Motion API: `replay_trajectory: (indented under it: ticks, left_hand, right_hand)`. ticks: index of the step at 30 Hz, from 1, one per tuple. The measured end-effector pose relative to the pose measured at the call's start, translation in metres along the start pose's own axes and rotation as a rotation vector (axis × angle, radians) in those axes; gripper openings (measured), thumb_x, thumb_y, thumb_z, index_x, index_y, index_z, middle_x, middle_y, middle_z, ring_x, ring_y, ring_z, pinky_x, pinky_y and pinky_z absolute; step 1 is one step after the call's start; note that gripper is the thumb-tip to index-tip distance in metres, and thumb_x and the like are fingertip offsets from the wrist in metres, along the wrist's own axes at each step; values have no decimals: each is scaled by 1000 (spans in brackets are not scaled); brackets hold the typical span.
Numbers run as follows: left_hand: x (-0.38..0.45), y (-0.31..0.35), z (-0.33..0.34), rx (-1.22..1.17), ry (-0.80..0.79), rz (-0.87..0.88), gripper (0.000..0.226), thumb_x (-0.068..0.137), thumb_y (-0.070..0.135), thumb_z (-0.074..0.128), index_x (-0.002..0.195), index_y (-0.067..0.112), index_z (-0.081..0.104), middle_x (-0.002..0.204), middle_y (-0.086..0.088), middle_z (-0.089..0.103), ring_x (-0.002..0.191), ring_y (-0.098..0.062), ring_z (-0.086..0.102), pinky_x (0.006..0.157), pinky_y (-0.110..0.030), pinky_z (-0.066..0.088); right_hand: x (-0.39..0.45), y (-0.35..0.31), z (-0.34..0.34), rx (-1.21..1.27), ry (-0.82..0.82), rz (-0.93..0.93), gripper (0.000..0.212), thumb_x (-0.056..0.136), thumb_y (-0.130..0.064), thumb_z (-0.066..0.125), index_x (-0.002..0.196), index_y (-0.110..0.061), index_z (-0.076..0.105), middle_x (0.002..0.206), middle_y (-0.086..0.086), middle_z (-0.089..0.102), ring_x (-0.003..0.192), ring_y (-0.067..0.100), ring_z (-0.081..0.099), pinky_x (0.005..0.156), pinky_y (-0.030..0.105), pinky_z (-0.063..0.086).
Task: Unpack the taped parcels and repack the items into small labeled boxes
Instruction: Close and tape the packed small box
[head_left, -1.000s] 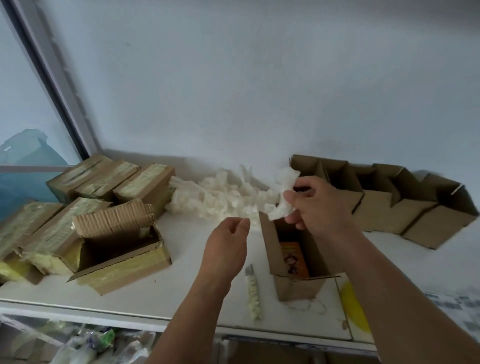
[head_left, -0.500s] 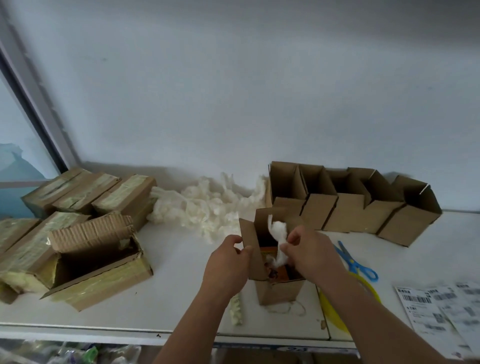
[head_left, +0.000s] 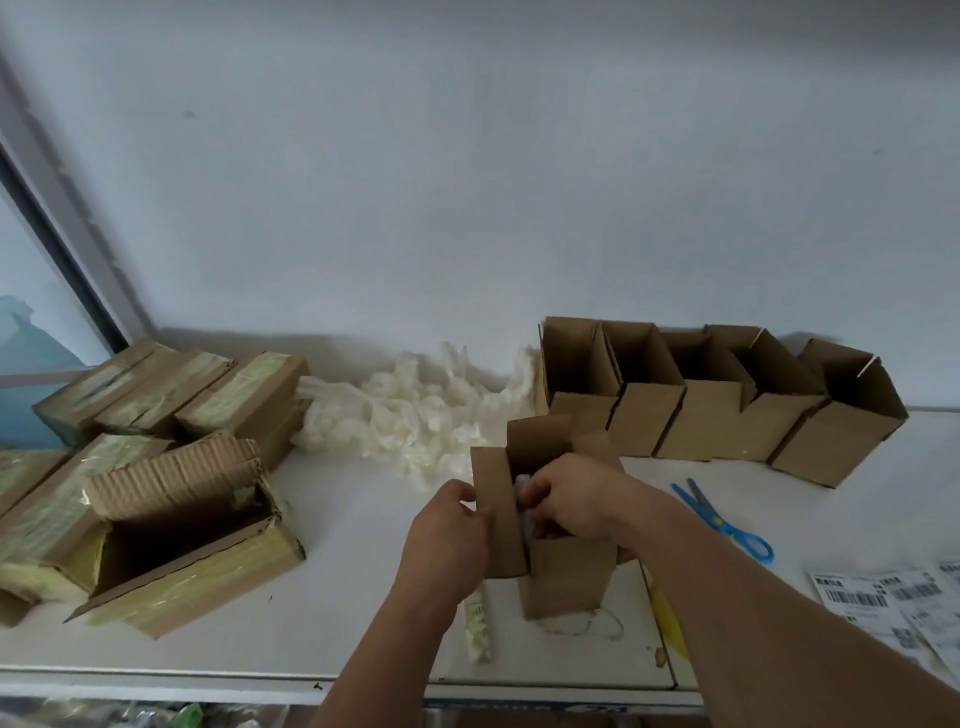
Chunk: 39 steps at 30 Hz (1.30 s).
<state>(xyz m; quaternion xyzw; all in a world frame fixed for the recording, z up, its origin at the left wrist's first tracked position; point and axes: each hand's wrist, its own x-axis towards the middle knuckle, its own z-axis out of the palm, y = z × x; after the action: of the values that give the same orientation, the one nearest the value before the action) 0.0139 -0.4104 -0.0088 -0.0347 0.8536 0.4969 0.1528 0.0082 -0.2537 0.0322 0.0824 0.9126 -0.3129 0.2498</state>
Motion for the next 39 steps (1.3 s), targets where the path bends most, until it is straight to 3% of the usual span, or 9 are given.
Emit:
replay_trajectory:
  ticks: [2, 6, 10, 14, 17, 20, 26, 32, 39]
  left_hand:
    - [0, 0, 2, -3, -4, 0, 14, 101, 25, 50, 114, 25, 53, 93, 4, 64, 82, -12, 63, 64, -23, 50]
    - [0, 2, 5, -28, -18, -6, 14, 102, 26, 49, 115, 25, 52, 93, 4, 64, 79, -9, 63, 57, -18, 45]
    - [0, 3, 5, -28, -26, -10, 15, 102, 27, 49, 117, 25, 53, 94, 3, 65, 81, -11, 64, 57, -18, 45]
    - [0, 2, 2, -27, -21, -5, 16, 102, 26, 49, 117, 26, 54, 94, 4, 65, 81, -10, 64, 59, -19, 46]
    - [1, 2, 1, -32, -10, -12, 20, 102, 26, 50, 120, 24, 55, 96, 3, 66, 82, -11, 65, 59, -19, 47]
    - [1, 1, 2, -38, -6, -18, 22, 101, 26, 51, 123, 23, 56, 97, 2, 66, 83, -12, 65, 60, -19, 47]
    - [-1, 2, 1, -38, 0, -28, 22, 102, 26, 50, 122, 24, 55, 96, 4, 65, 82, -10, 65, 59, -18, 47]
    - [-2, 2, -3, -76, 6, -32, 18, 100, 25, 51, 116, 25, 58, 90, 5, 66, 78, -8, 64, 60, -20, 47]
    - [2, -2, -5, -125, -28, -66, 14, 99, 22, 49, 107, 30, 57, 87, 7, 67, 75, -6, 64, 53, -14, 43]
  right_hand:
    - [4, 0, -1, -118, -60, 13, 30, 99, -10, 51, 123, -20, 67, 110, -7, 60, 95, 5, 52, 70, 15, 41]
    - [11, -7, -4, -401, -229, 62, 37, 101, -11, 43, 136, -17, 55, 132, 5, 55, 121, 23, 51, 97, 31, 40]
    - [20, -11, -3, -507, -306, 80, 35, 101, -11, 41, 133, -9, 56, 132, 11, 56, 121, 26, 53, 102, 36, 41]
    - [17, -8, -8, -257, -219, 129, 35, 99, -8, 44, 129, -12, 60, 127, 9, 60, 116, 24, 57, 100, 35, 46]
    - [12, 0, -10, 188, -205, 192, 29, 95, -4, 50, 115, -14, 68, 104, 10, 73, 96, 22, 71, 91, 39, 56]
    - [12, 6, -10, 345, -192, 204, 27, 93, -3, 50, 111, -9, 69, 96, 12, 75, 88, 23, 74, 86, 41, 59]
    - [15, 4, -8, 401, -245, 206, 27, 97, -11, 46, 116, -9, 65, 103, 13, 74, 94, 27, 72, 89, 44, 57]
    - [13, -26, -34, 195, -159, 151, 28, 100, -27, 52, 122, -11, 57, 109, 13, 70, 82, 20, 74, 77, 35, 61]
    - [51, -88, -39, 147, 1, -160, 12, 95, -15, 59, 105, -13, 66, 97, 6, 72, 81, 16, 74, 67, 23, 57]
